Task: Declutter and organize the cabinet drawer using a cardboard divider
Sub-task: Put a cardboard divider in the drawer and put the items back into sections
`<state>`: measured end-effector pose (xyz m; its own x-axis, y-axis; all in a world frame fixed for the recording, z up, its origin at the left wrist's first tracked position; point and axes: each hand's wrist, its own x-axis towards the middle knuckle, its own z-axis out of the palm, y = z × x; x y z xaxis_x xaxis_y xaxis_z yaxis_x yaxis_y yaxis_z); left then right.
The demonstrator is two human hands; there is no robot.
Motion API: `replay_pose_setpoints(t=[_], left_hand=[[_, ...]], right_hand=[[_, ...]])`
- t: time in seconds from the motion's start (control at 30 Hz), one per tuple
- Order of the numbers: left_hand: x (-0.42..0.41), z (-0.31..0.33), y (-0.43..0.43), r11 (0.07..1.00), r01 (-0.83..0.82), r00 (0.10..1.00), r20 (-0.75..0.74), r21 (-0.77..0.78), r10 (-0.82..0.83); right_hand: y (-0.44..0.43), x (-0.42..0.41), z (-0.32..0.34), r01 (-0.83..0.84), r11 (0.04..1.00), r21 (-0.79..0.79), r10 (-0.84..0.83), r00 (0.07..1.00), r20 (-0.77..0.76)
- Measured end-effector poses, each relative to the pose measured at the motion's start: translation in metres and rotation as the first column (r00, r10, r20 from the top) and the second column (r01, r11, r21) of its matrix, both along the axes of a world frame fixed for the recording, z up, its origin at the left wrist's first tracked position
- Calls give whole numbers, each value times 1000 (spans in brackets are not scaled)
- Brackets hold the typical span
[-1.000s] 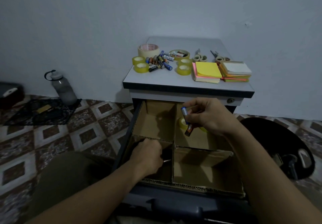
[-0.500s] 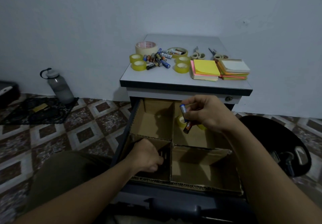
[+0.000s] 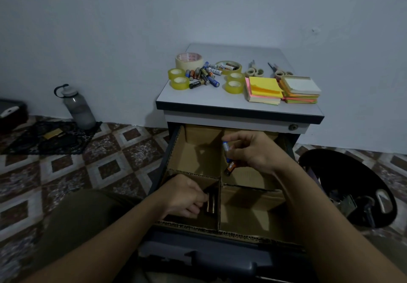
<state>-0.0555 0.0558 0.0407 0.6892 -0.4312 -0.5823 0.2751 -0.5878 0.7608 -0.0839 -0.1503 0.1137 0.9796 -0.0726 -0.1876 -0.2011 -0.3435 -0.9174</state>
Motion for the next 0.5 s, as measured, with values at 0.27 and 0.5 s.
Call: replay_pose_setpoints(t=[0.27,0.5], left_hand=[[3,15,7,980,-81,994,59,-182,93],[-2,26,10,933,-126,988,37,-338,147]], right_hand=[[12,7,-10,22,999,36,-23,1000,7],[27,9,-19,31,999,14,-32,999,32]])
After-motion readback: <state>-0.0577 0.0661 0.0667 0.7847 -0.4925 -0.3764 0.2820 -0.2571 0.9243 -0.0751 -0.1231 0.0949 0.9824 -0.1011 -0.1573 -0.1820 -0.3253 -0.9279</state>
